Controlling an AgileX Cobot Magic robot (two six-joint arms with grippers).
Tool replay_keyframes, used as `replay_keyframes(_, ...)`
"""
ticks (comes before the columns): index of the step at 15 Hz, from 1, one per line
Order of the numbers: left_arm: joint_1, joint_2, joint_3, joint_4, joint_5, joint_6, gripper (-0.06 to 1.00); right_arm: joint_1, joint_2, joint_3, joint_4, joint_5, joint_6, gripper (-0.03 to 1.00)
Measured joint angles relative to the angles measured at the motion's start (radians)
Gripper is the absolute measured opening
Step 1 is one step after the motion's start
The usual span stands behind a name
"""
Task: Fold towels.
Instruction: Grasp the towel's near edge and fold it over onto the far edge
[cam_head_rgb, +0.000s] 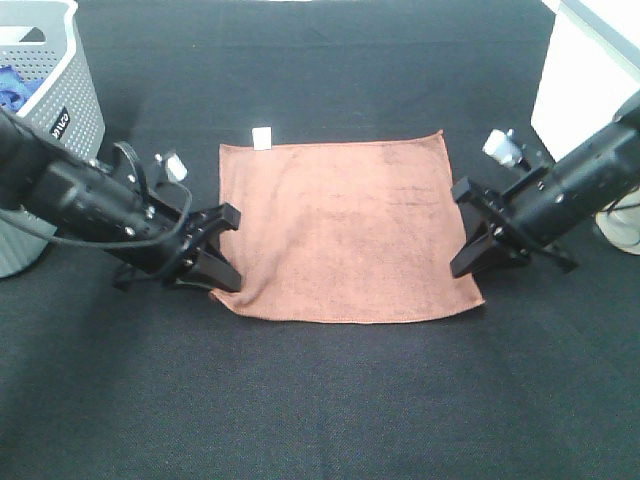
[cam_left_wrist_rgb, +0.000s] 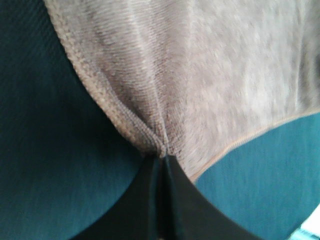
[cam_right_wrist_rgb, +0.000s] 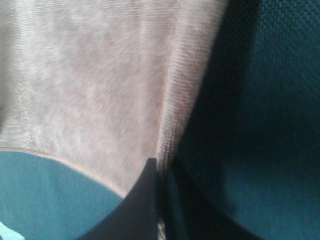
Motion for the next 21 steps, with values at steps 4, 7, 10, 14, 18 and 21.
replay_keyframes(4, -0.003, -0.116, 0.071, 0.233, 0.053, -0.222, 0.00, 0.000, -0.095, 0.067, -0.069, 0.036, 0.061, 0.00)
replay_keyframes(7, -0.003, -0.215, 0.240, 0.243, 0.054, -0.242, 0.00, 0.001, -0.157, 0.188, -0.071, 0.045, 0.063, 0.00)
replay_keyframes(10, -0.003, -0.264, 0.266, 0.236, -0.027, -0.214, 0.00, 0.001, -0.180, 0.169, -0.056, 0.050, 0.049, 0.00)
replay_keyframes(14, -0.003, -0.272, 0.175, 0.229, -0.191, -0.200, 0.00, 0.001, -0.139, -0.026, -0.010, 0.032, 0.018, 0.00)
replay_keyframes(18, -0.003, -0.233, 0.079, 0.228, -0.288, -0.197, 0.00, 0.001, -0.001, -0.263, -0.008, 0.038, 0.015, 0.00)
replay_keyframes(21, -0.003, -0.116, -0.073, 0.275, -0.326, -0.196, 0.00, 0.001, 0.121, -0.441, -0.009, 0.043, 0.030, 0.00)
